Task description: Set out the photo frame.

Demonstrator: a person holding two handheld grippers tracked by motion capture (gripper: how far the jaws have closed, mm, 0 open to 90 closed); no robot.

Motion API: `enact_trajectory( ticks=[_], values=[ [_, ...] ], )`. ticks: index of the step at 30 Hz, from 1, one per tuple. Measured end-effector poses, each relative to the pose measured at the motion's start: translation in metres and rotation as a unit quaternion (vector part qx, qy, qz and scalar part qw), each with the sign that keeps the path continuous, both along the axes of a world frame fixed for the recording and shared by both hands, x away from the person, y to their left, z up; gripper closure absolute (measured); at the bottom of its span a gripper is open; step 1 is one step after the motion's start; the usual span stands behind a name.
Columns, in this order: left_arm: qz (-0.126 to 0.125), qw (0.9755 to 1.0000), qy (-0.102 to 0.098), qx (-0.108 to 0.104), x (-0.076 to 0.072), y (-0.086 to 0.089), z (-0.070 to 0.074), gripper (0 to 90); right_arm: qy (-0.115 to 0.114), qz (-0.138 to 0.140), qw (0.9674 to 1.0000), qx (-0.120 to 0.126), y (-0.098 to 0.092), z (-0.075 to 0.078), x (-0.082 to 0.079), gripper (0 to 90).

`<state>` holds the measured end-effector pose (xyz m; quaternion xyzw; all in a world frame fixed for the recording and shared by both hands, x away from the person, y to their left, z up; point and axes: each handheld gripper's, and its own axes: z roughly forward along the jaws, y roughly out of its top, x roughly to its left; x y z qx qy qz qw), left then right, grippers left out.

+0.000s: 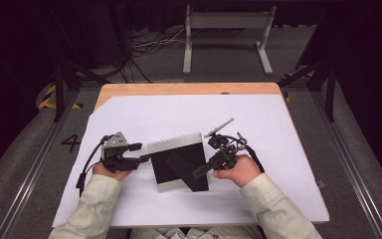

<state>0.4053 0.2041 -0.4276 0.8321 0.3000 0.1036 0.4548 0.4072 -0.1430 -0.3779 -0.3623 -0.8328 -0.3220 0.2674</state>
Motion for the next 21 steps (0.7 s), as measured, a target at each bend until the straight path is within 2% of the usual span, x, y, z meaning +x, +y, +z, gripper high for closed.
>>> enact_trajectory(
  ticks=[4, 7, 8, 9, 12, 16, 21],
  values=[
    [0.000, 1.0000, 0.000, 0.000, 0.000, 0.000, 0.000, 41.5, -0.004, -0.008, 0.9999, 0.010, -0.004, 0.002, 0.002, 86.2],
    [0.000, 1.0000, 0.000, 0.000, 0.000, 0.000, 0.000, 41.5, -0.028, -0.011, 0.9994, 0.015, -0.006, 0.006, 0.001, 86.5],
    [0.000, 1.0000, 0.000, 0.000, 0.000, 0.000, 0.000, 41.5, -0.028, -0.011, 0.9994, 0.015, -0.006, 0.006, 0.001, 86.5],
    [0.000, 1.0000, 0.000, 0.000, 0.000, -0.001, -0.001, 41.5, -0.043, -0.018, 0.9988, 0.015, -0.008, 0.008, 0.001, 86.5],
    [0.001, 1.0000, 0.002, 0.002, 0.000, -0.001, 0.000, 41.5, -0.051, -0.025, 0.9983, 0.014, -0.009, 0.010, 0.002, 86.6],
    [0.001, 1.0000, 0.001, 0.002, 0.000, -0.001, 0.000, 41.5, -0.085, -0.045, 0.9953, 0.013, -0.014, 0.014, 0.003, 86.7],
    [0.000, 1.0000, 0.001, 0.002, 0.000, -0.001, -0.001, 41.4, -0.117, -0.070, 0.9906, 0.012, -0.020, 0.016, 0.007, 86.7]
  ],
)
